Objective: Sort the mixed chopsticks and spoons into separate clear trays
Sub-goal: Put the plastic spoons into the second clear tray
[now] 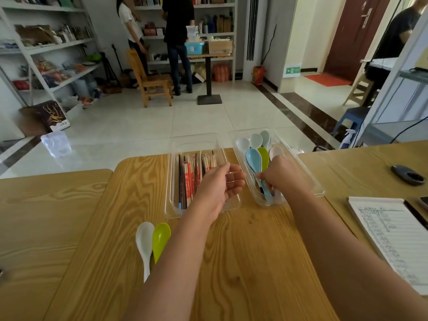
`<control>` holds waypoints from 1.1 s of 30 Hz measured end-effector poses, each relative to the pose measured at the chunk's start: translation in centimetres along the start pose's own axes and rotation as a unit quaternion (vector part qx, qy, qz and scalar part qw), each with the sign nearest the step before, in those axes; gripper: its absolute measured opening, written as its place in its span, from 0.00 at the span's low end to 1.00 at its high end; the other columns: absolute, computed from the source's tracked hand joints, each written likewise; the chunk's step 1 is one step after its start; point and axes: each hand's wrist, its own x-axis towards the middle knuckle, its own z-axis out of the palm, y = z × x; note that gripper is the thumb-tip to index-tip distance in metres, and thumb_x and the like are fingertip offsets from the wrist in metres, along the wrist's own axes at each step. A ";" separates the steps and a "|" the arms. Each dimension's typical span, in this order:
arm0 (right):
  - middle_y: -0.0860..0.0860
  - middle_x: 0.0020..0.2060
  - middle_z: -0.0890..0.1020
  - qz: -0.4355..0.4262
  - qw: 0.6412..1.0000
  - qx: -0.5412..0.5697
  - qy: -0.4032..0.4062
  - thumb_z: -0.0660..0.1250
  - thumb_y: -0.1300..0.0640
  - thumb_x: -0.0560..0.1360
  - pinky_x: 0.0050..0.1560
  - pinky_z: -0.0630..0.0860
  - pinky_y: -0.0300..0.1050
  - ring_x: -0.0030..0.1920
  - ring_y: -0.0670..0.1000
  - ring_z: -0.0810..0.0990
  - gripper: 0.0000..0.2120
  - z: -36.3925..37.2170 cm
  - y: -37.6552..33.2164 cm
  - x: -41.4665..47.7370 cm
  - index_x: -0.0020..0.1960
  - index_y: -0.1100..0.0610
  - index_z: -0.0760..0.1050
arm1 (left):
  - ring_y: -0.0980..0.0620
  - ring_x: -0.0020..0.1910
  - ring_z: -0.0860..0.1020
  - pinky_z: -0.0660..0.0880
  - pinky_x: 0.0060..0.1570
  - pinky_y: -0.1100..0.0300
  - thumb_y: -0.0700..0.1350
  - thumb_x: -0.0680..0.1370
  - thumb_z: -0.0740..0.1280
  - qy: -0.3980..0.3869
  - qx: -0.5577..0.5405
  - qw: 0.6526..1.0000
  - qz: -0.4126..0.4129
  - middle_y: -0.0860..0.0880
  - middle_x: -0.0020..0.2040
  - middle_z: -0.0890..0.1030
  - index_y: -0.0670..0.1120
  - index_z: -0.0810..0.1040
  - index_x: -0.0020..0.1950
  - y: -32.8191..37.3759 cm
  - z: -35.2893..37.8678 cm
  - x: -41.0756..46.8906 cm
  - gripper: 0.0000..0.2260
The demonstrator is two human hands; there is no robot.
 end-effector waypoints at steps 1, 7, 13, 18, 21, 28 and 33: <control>0.54 0.32 0.81 -0.004 1.000 0.000 0.002 0.72 0.49 0.74 0.20 0.66 0.37 0.24 0.48 0.77 0.16 0.0 -0.1 -0.1 0.49 0.62 0.76 | 0.51 0.40 0.80 0.78 0.41 0.59 0.45 0.85 0.55 0.000 0.001 1.000 -0.001 0.44 0.44 0.83 0.40 0.77 0.55 0.0 0.0 0.0 0.14; 0.50 0.30 0.81 -0.053 0.994 0.079 0.046 0.71 0.50 0.76 0.20 0.66 0.35 0.20 0.42 0.75 0.13 -0.6 -0.4 -0.7 0.51 0.61 0.78 | 0.51 0.39 0.80 0.77 0.38 0.61 0.45 0.85 0.55 0.003 -0.007 1.000 -0.001 0.44 0.43 0.83 0.41 0.78 0.53 0.5 0.2 -0.5 0.14; 0.57 0.34 0.83 -0.153 0.954 0.257 -0.006 0.68 0.60 0.77 0.32 0.76 0.44 0.30 0.50 0.79 0.06 -0.9 -2.2 -7.2 0.45 0.63 0.81 | 0.51 0.40 0.81 0.77 0.42 0.58 0.46 0.85 0.55 0.023 -0.047 0.998 0.035 0.44 0.44 0.83 0.42 0.78 0.52 1.3 -1.8 -4.0 0.14; 0.57 0.35 0.84 -0.174 0.938 0.288 -0.090 0.69 0.58 0.77 0.28 0.73 0.42 0.30 0.49 0.79 0.08 3.1 -2.5 -14.8 0.43 0.63 0.81 | 0.51 0.39 0.81 0.77 0.40 0.59 0.47 0.84 0.56 0.097 -0.120 0.986 0.068 0.46 0.41 0.84 0.43 0.79 0.50 0.0 -7.5 -9.7 0.14; 0.56 0.33 0.83 -0.142 0.938 0.271 -0.166 0.69 0.58 0.77 0.27 0.72 0.42 0.29 0.49 0.78 0.09 7.1 -2.2 -18.0 0.41 0.64 0.81 | 0.51 0.40 0.81 0.76 0.41 0.59 0.46 0.84 0.56 0.150 -0.167 0.973 0.057 0.45 0.41 0.84 0.42 0.78 0.49 -2.1 -11.2 -13.5 0.14; 0.57 0.27 0.80 -0.141 0.958 0.165 -0.186 0.71 0.56 0.75 0.29 0.74 0.44 0.24 0.51 0.75 0.15 12.5 -3.4 -21.2 0.37 0.67 0.81 | 0.51 0.39 0.81 0.77 0.44 0.57 0.47 0.84 0.56 0.194 -0.130 0.972 0.015 0.45 0.41 0.85 0.43 0.78 0.48 -6.1 -14.7 -16.7 0.14; 0.58 0.30 0.82 -0.150 0.968 0.118 -0.161 0.72 0.55 0.73 0.34 0.80 0.49 0.25 0.53 0.77 0.13 13.9 -4.1 -21.5 0.39 0.66 0.81 | 0.50 0.40 0.82 0.78 0.44 0.57 0.47 0.84 0.56 0.198 -0.118 0.973 0.007 0.45 0.41 0.85 0.42 0.79 0.50 -6.2 -14.9 -17.2 0.14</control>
